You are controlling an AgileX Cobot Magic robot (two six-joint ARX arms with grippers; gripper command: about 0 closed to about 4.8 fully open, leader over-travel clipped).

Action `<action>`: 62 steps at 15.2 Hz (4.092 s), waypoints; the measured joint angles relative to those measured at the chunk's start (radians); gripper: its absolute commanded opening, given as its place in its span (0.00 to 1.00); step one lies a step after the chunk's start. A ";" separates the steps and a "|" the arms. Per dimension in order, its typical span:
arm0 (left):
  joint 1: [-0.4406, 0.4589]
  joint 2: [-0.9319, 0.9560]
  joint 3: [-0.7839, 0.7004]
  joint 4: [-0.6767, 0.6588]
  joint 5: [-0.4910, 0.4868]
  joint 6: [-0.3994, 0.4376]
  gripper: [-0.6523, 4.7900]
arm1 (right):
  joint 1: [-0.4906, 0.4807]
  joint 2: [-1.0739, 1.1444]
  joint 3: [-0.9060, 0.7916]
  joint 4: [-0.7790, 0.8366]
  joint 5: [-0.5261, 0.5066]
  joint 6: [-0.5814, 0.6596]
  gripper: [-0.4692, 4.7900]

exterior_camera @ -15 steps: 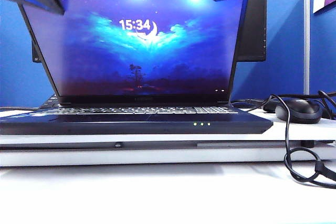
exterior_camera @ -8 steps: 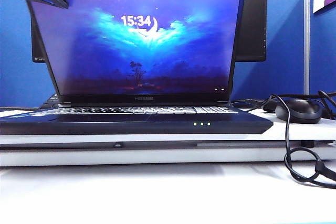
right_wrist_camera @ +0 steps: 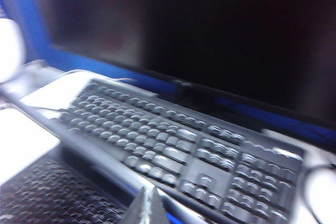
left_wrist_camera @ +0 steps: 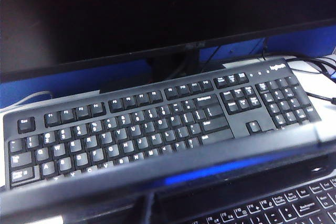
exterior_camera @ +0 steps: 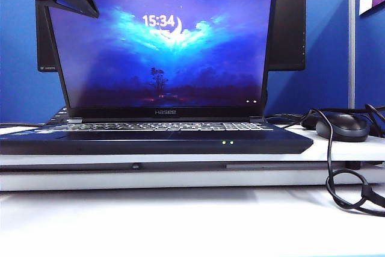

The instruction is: Open the lid of the black laptop.

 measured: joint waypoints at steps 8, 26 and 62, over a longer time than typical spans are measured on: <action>0.006 0.002 0.002 0.061 0.003 0.015 0.11 | 0.011 0.003 0.052 -0.086 -0.164 0.000 0.09; 0.006 0.024 0.002 0.138 -0.008 0.034 0.11 | -0.009 0.125 0.053 0.075 -0.038 -0.132 0.09; 0.095 0.312 0.160 0.418 0.092 0.060 0.11 | -0.163 0.372 0.227 0.163 -0.060 -0.161 0.09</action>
